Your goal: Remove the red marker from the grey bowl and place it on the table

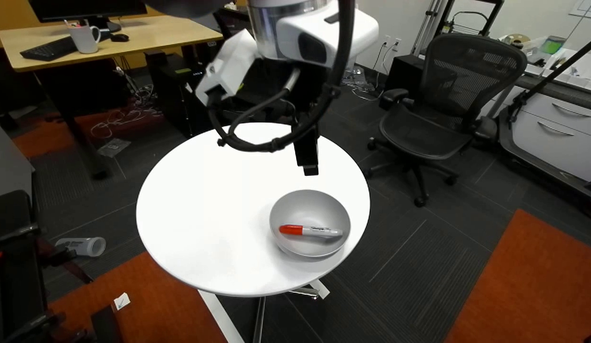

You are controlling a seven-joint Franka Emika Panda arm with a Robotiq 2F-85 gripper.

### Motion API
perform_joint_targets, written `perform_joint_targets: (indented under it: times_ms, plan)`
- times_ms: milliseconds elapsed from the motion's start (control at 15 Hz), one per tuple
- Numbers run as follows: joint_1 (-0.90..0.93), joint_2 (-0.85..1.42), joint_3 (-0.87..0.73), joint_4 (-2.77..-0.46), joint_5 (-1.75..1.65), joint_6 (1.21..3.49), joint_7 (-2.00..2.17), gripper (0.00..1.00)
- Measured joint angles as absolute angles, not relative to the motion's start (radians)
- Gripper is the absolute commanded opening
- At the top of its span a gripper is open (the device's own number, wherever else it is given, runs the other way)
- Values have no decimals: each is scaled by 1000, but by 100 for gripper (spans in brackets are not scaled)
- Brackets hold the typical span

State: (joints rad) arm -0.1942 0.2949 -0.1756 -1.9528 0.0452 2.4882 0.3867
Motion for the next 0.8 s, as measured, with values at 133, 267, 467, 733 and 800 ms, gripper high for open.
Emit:
perform_joint_targets:
  times_ms: [133,267,467,733,800]
  plan:
    - [-194,351,-186,-1899,45,2407,402,100]
    - [-194,394,-190,-1856,45,2301,402,100]
    - [-193,421,-191,-1833,45,2246,402,100]
    - [-193,420,-192,-1833,45,2246,402,100]
    - [-193,420,-192,-1833,45,2246,402,100]
